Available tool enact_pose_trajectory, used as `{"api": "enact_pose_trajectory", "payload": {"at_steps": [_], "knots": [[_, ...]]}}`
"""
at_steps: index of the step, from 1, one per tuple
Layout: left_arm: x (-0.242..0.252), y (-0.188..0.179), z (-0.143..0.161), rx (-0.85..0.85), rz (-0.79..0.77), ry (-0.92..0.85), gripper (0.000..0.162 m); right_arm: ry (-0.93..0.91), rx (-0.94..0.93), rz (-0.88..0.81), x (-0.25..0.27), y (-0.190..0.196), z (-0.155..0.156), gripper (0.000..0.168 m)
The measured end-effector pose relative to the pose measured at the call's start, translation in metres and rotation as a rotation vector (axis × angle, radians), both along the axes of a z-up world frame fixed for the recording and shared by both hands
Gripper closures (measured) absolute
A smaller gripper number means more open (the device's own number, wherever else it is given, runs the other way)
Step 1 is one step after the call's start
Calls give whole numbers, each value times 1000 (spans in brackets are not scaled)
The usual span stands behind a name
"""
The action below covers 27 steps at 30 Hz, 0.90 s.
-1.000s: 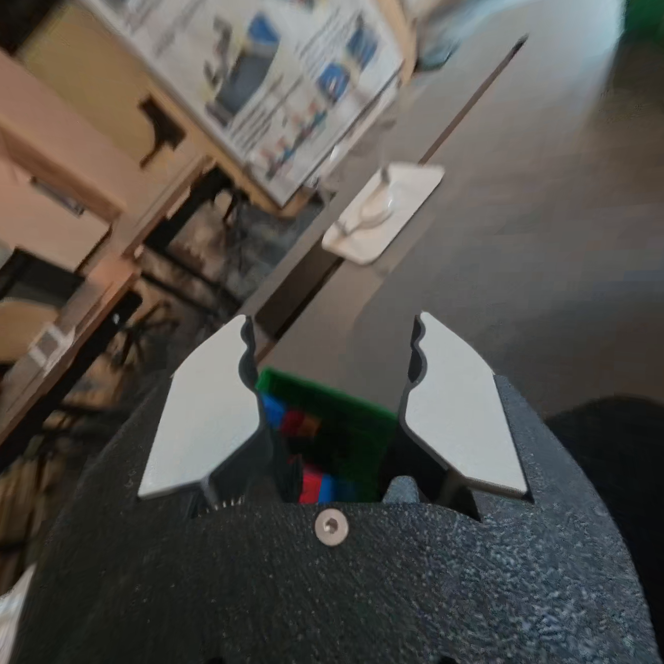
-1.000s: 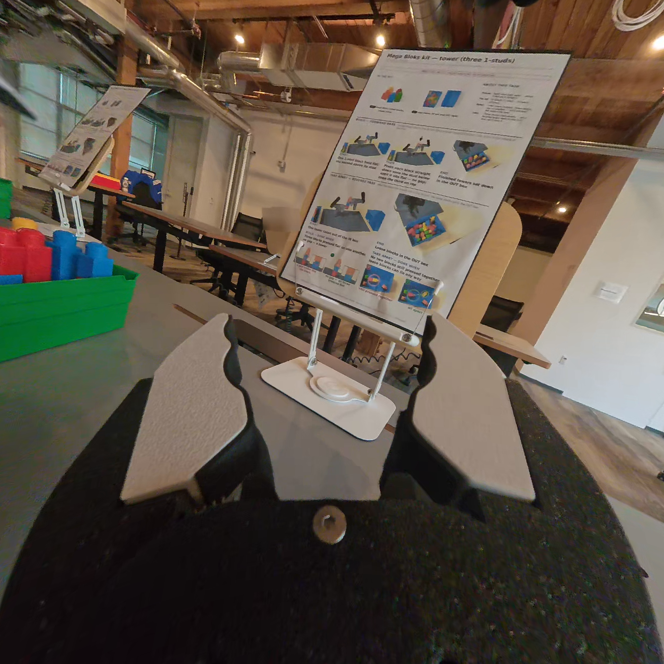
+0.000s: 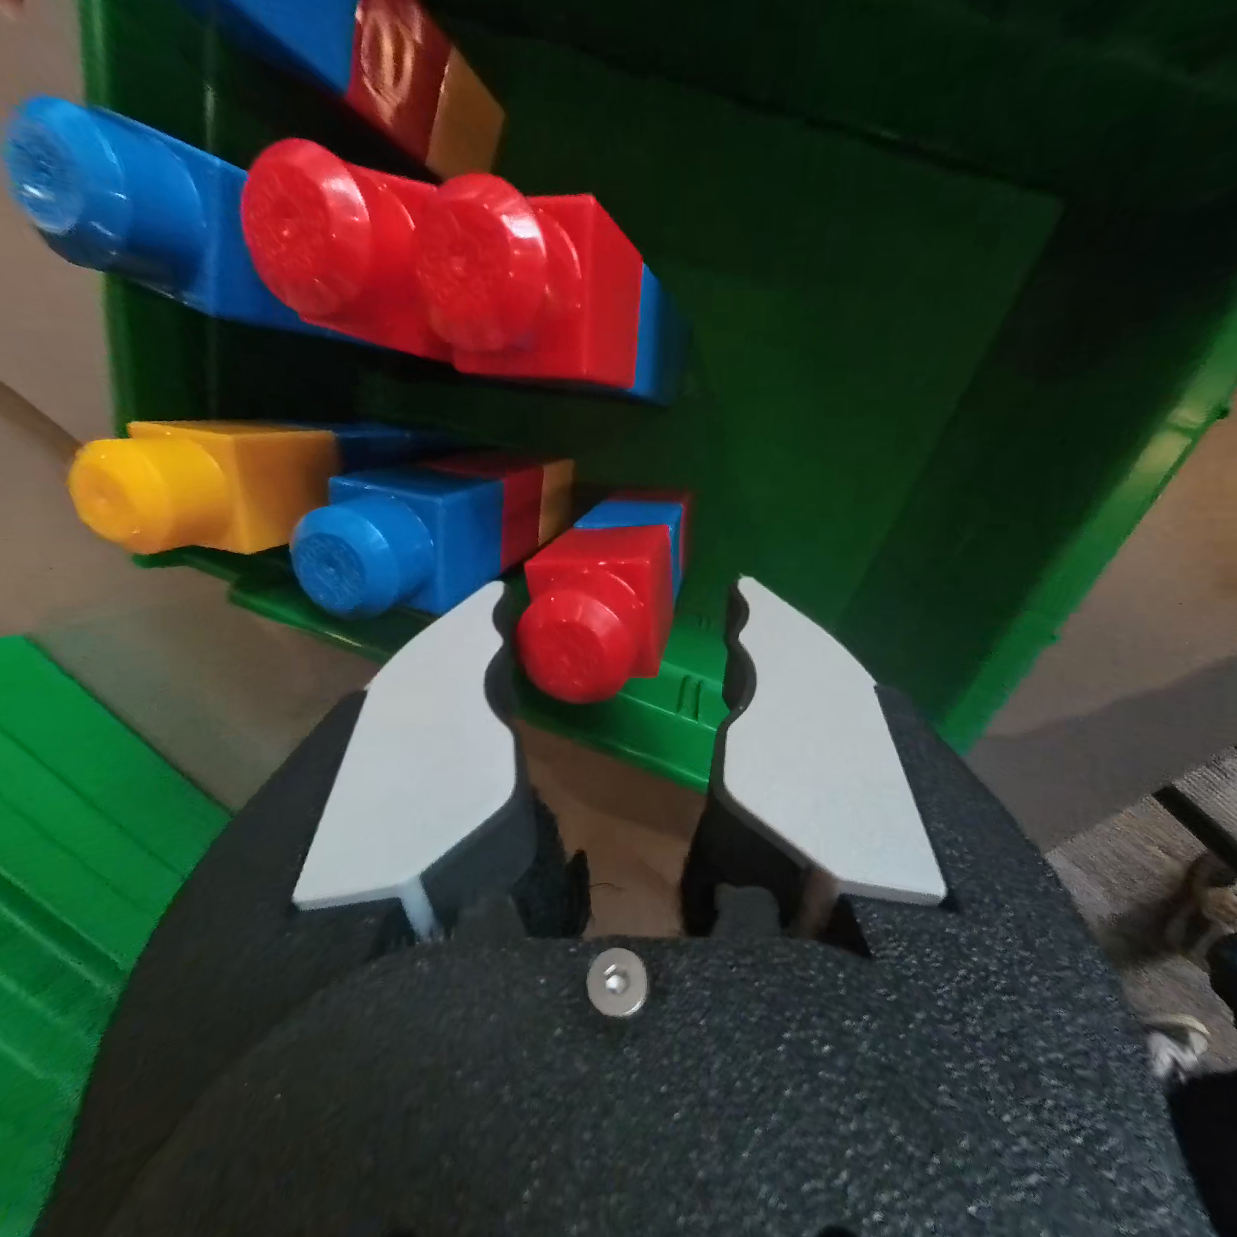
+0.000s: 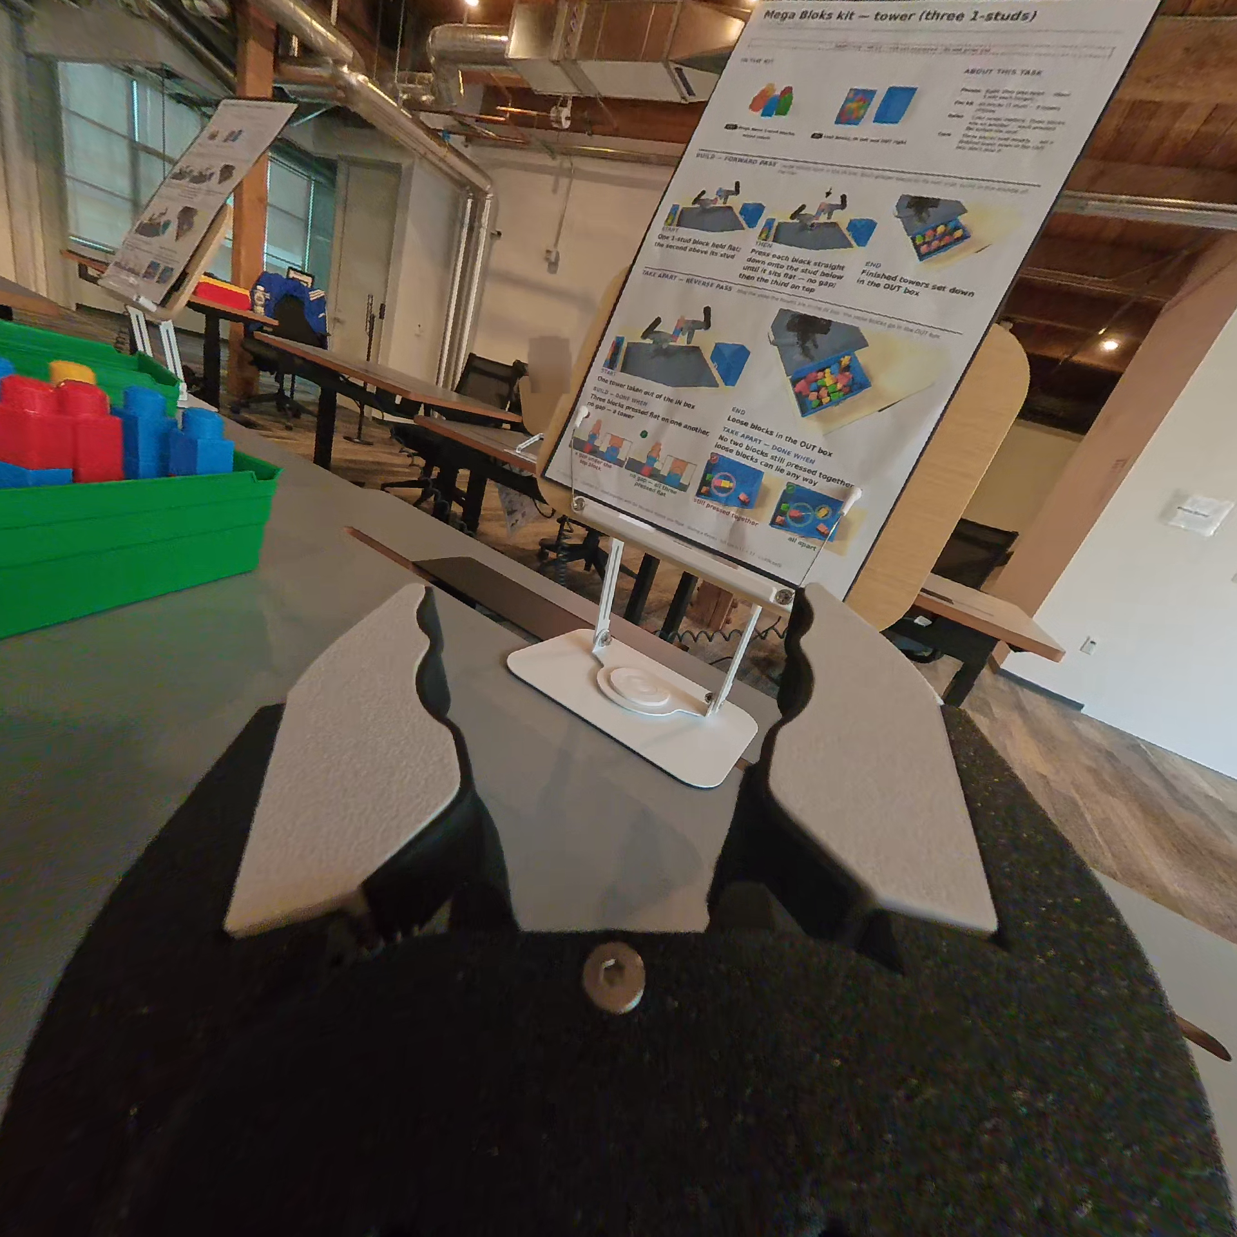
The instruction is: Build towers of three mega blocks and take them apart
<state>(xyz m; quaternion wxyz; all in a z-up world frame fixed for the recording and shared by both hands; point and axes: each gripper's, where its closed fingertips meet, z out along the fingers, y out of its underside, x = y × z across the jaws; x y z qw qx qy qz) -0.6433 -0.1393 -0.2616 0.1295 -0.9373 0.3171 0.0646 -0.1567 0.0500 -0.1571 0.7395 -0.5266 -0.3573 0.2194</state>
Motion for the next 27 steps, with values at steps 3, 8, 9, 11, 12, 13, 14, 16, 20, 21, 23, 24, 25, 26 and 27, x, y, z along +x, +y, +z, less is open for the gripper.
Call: {"api": "enact_pose_trajectory", "payload": {"at_steps": [3,8,9,11,12,13,14,16,20,21,23,24,25,26,27], "knots": [[-4,0,-6,-12,-2,8,111,-3,0,-2,0,0,-1,70],[0,-4,0,-23,-36,-20,126,-10,-3,2,-2,1,-2,70],[3,-4,4,-16,-44,-25,126,-12,-3,4,-2,0,-3,70],[10,-2,15,20,-60,-40,126,-18,-4,10,-3,0,-4,71],[14,0,23,46,-72,-45,126,-22,-5,14,-5,-1,-4,71],[19,3,32,76,-89,-48,126,-27,-7,21,-6,-1,-5,71],[25,6,42,114,-108,-51,126,-33,-9,26,-7,-2,-6,71],[38,15,66,209,-153,-54,126,-47,-9,37,-10,-3,-8,71],[72,32,117,409,-249,-84,126,-65,-9,57,-14,-6,-10,72],[80,35,129,454,-274,-88,126,-70,-10,61,-14,-6,-11,72],[101,40,151,542,-334,-117,126,-83,-13,72,-16,-8,-12,72],[113,41,160,583,-372,-140,126,-90,-14,78,-17,-8,-13,72],[125,43,168,622,-410,-162,126,-98,-15,87,-19,-9,-14,72],[138,44,175,654,-447,-185,126,-107,-15,95,-20,-11,-15,72],[149,45,179,679,-480,-207,126,-115,-14,101,-21,-12,-16,72]]}}
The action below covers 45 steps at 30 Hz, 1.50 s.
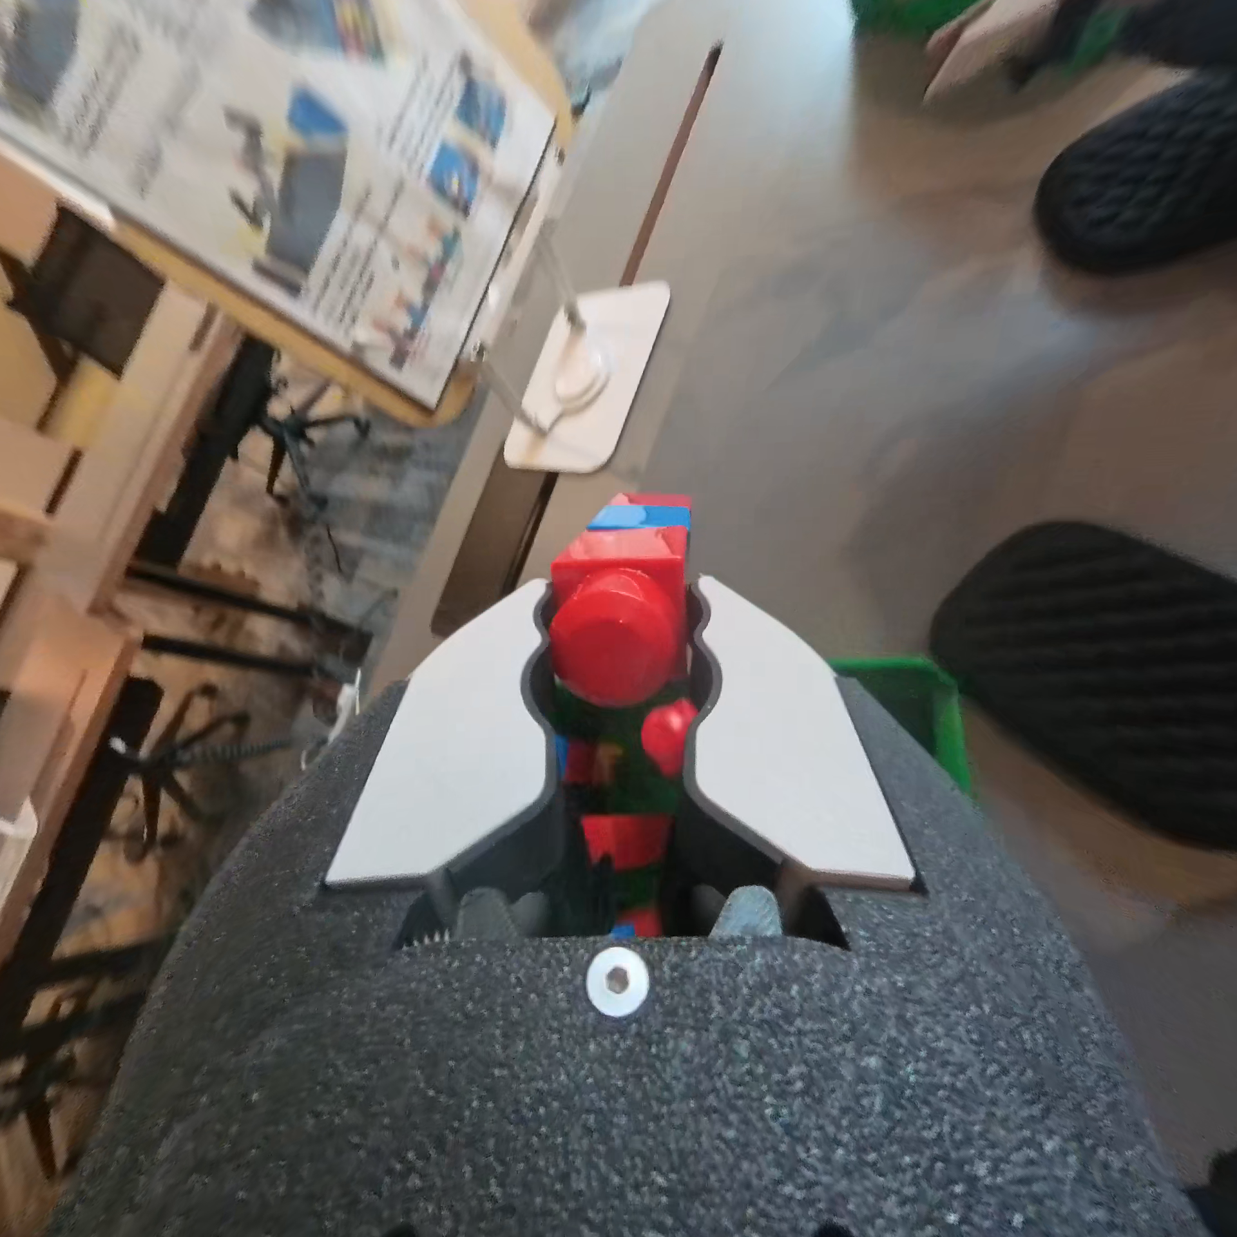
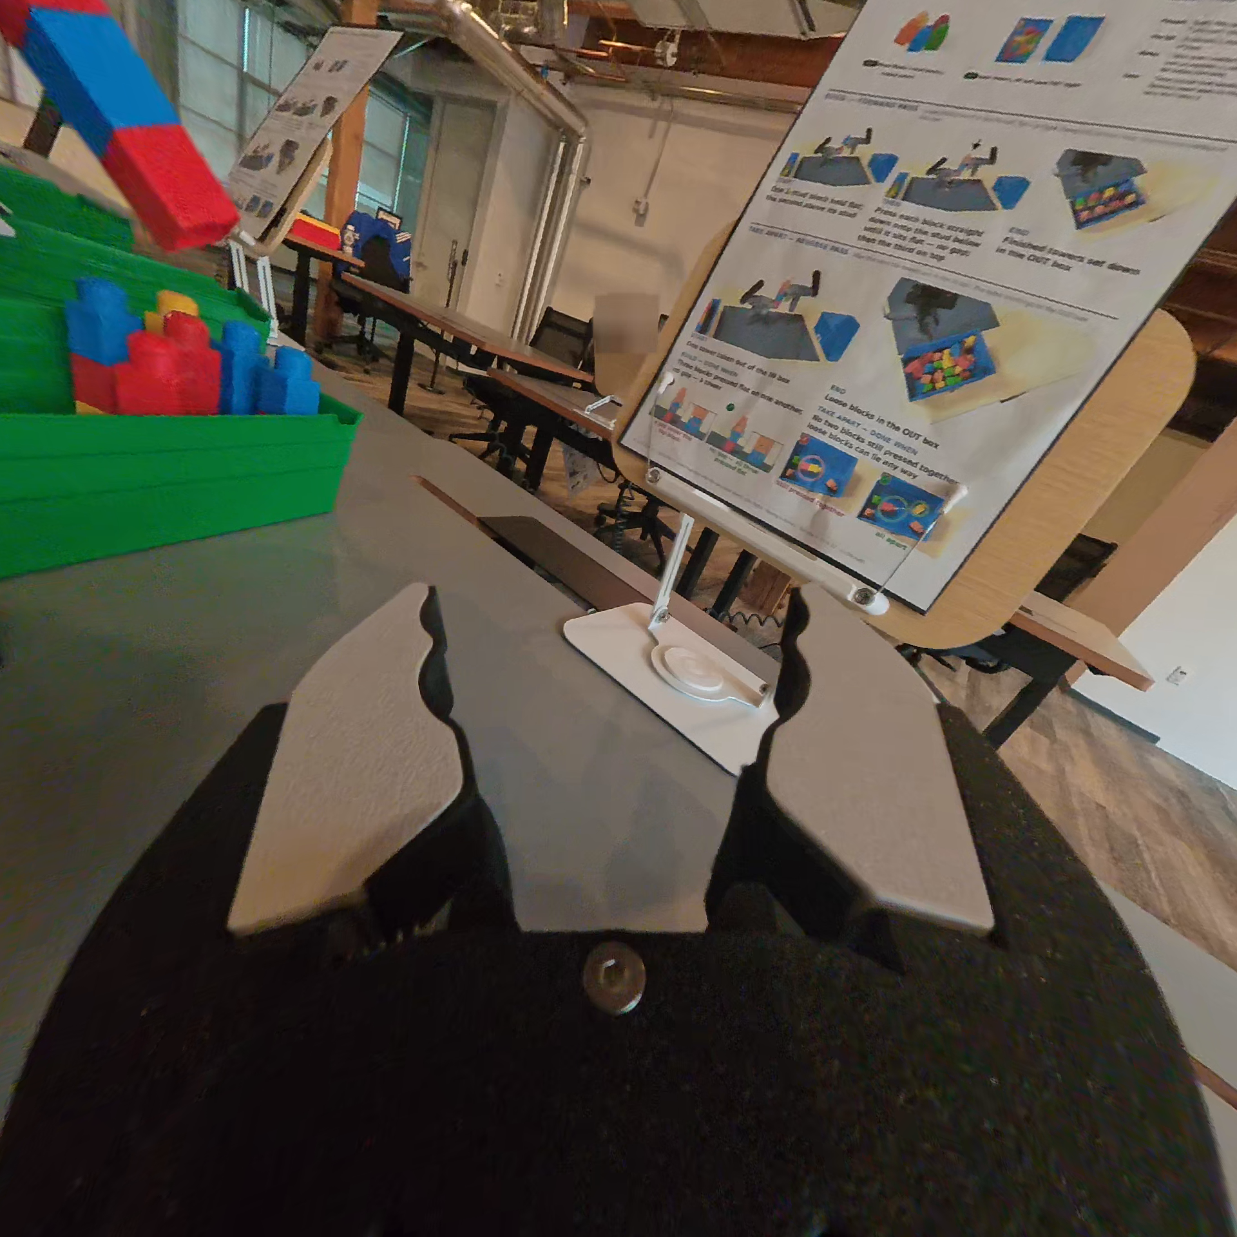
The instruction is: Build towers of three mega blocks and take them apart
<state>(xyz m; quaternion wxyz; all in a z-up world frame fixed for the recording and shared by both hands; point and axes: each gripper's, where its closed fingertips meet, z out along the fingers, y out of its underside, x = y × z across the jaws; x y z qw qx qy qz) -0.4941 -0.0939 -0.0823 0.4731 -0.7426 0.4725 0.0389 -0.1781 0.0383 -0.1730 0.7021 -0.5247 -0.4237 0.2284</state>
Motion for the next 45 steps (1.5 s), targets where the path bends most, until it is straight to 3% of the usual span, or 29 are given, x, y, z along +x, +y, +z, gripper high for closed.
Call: {"api": "enact_pose_trajectory", "payload": {"at_steps": [9,20,29,33,35,38,42,45], "knots": [[89,23,1,131,-249,-181,126,-51,-11,159,-18,-22,-8,74],[183,25,-22,181,-487,-532,126,56,-81,546,-24,-73,5,77],[226,17,-58,101,-573,-657,126,89,-79,709,-26,-98,10,96],[236,16,-66,81,-595,-684,127,48,-58,733,-30,-104,4,113],[241,15,-68,71,-610,-699,127,39,-10,711,-29,-103,4,131],[244,15,-75,60,-610,-689,126,2,-13,717,-25,-104,2,132],[238,22,-86,58,-544,-587,90,-40,2,701,-23,-103,-2,133],[233,25,-96,67,-483,-413,83,-86,2,678,-26,-100,-9,133]]}}
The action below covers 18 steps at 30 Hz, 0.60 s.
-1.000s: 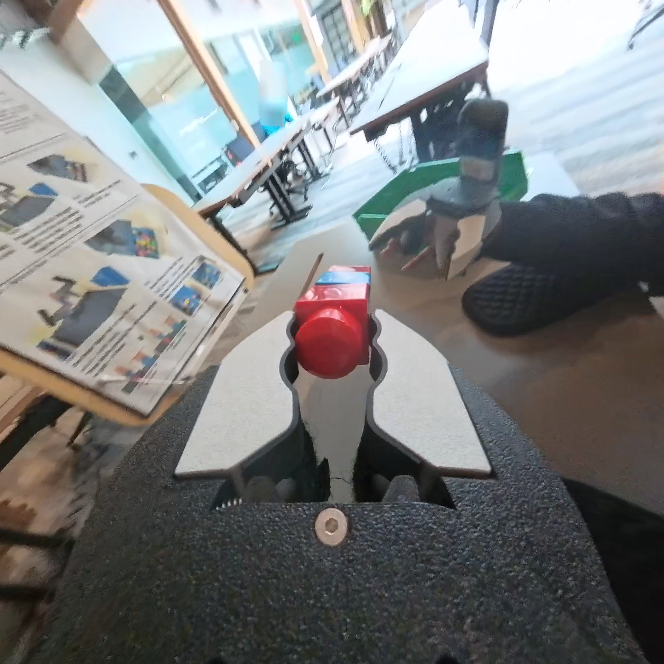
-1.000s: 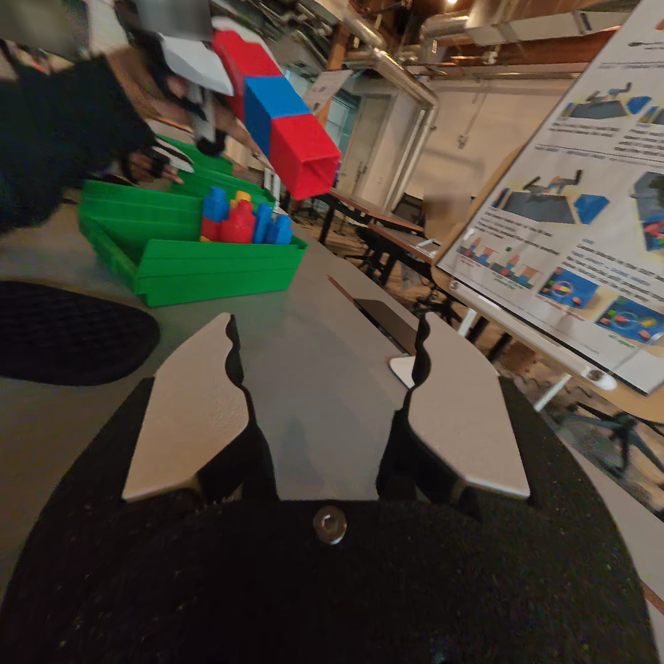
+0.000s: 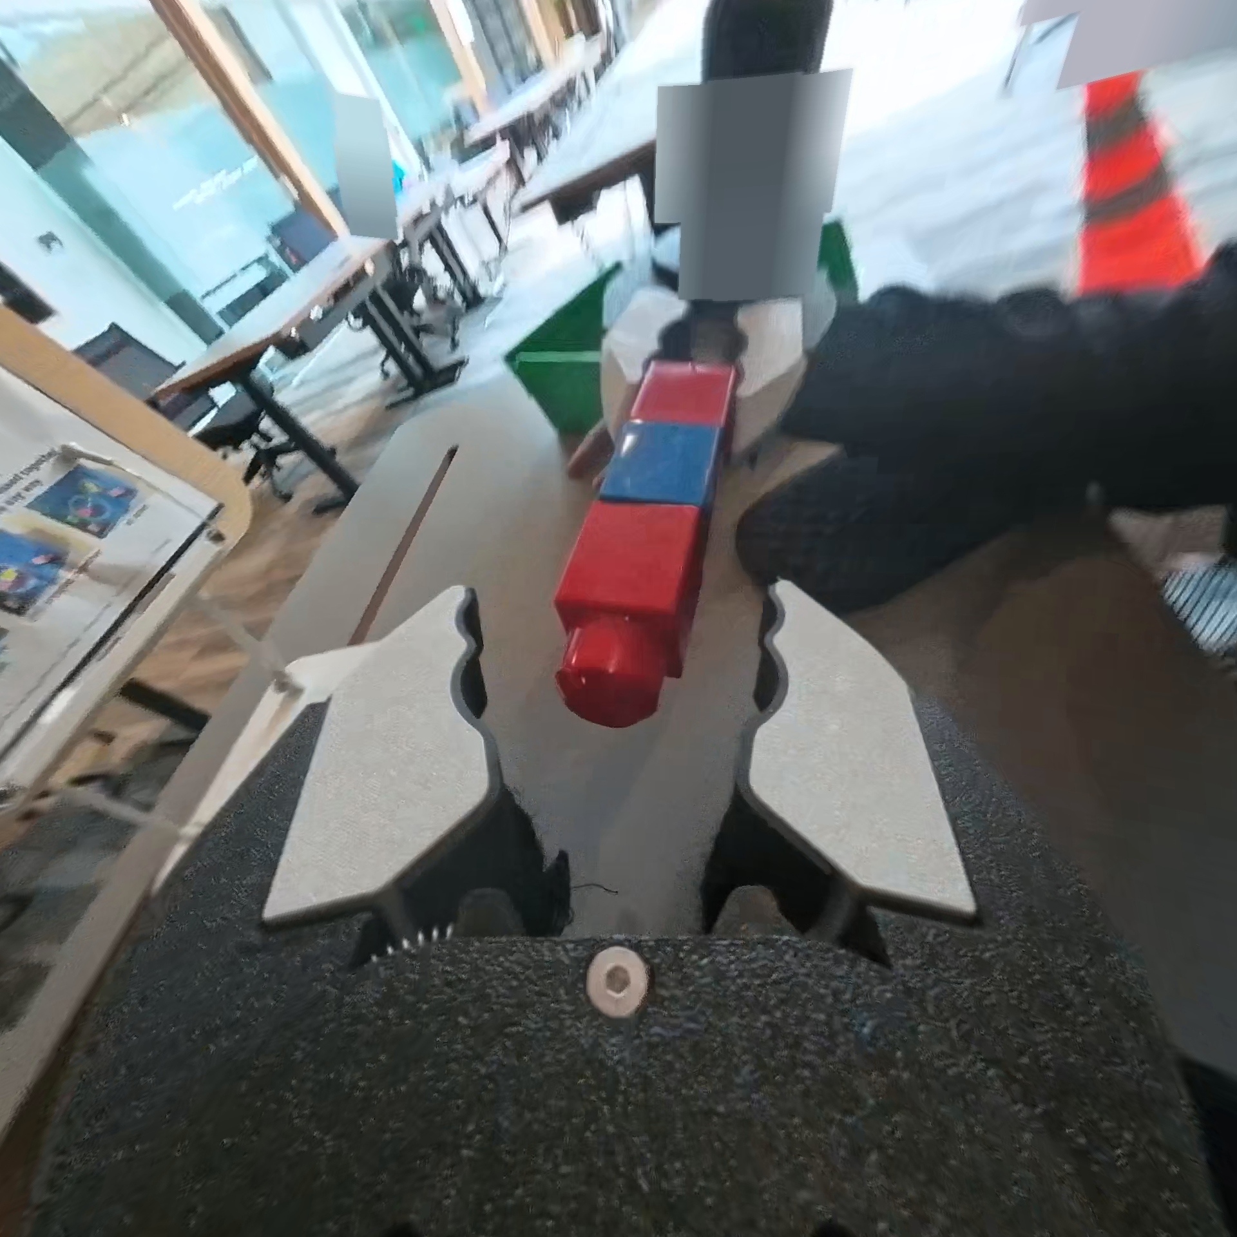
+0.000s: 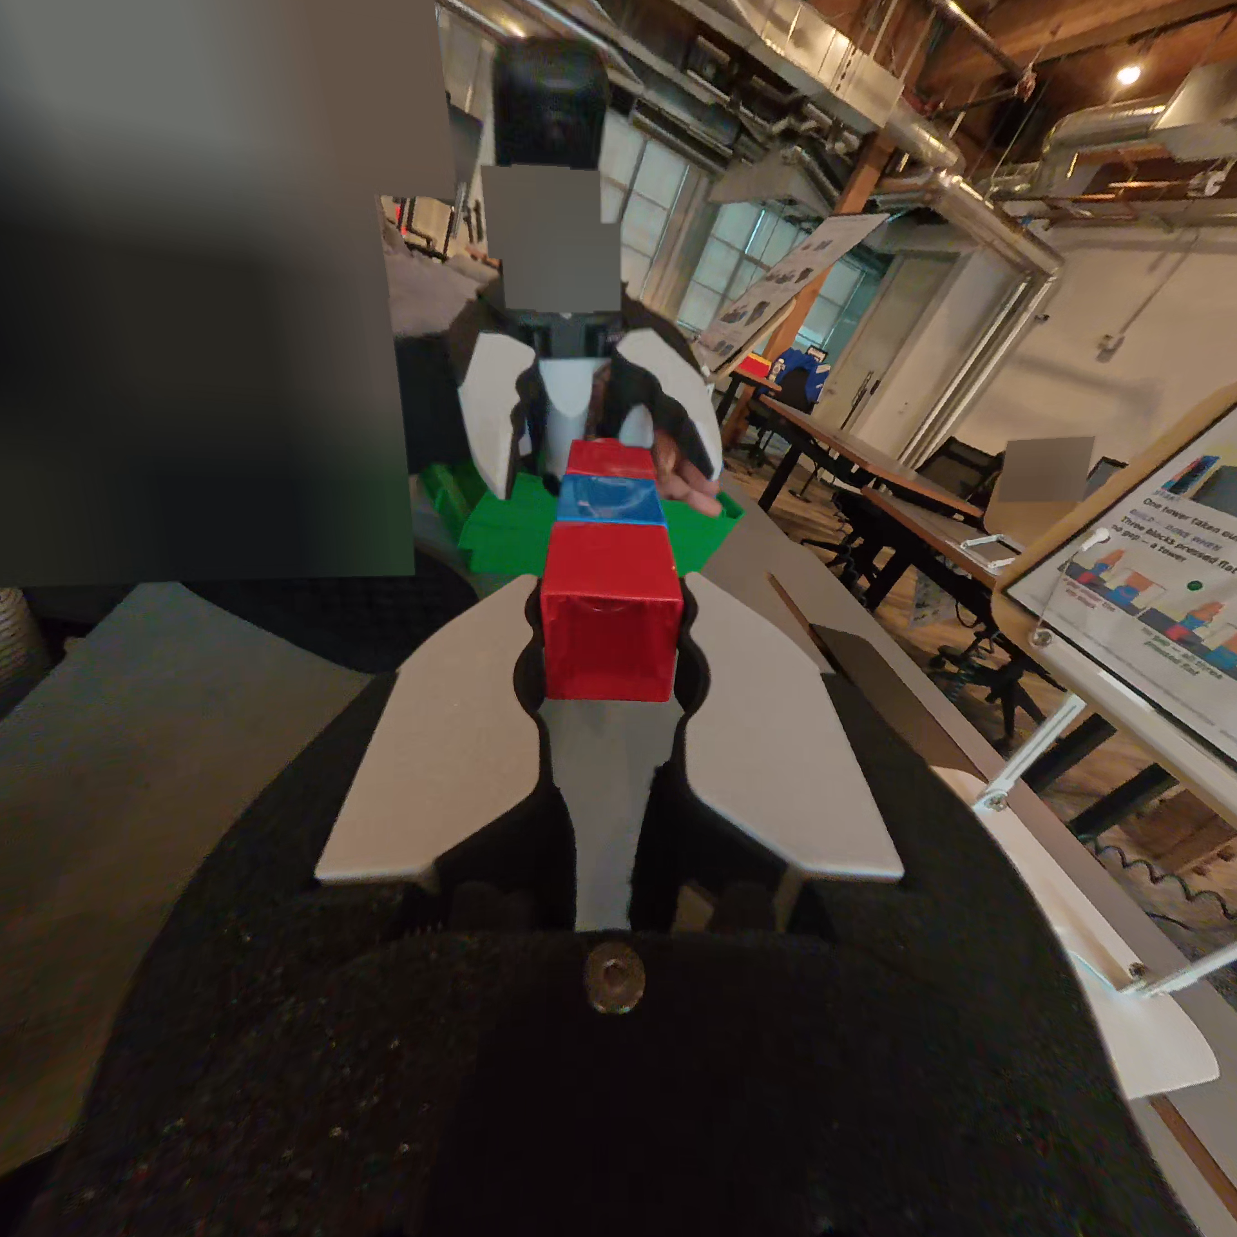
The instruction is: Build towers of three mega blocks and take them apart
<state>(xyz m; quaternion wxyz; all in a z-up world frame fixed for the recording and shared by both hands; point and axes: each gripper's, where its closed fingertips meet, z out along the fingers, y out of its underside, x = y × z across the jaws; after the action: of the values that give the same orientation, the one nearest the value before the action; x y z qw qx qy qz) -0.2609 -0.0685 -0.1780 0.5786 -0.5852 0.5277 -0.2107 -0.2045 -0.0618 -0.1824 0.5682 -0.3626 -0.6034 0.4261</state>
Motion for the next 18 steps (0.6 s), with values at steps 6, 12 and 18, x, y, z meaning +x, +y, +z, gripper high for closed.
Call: {"api": "enact_pose_trajectory", "payload": {"at_steps": [6,12,18], "knots": [[11,1,-29,34,28,406,84,-72,33,-3,-8,-3,-12,133],[20,8,-55,31,14,681,91,-122,63,-21,-13,-2,-20,133],[29,14,-52,38,4,698,120,-136,80,-36,-14,-1,-23,133]]}}
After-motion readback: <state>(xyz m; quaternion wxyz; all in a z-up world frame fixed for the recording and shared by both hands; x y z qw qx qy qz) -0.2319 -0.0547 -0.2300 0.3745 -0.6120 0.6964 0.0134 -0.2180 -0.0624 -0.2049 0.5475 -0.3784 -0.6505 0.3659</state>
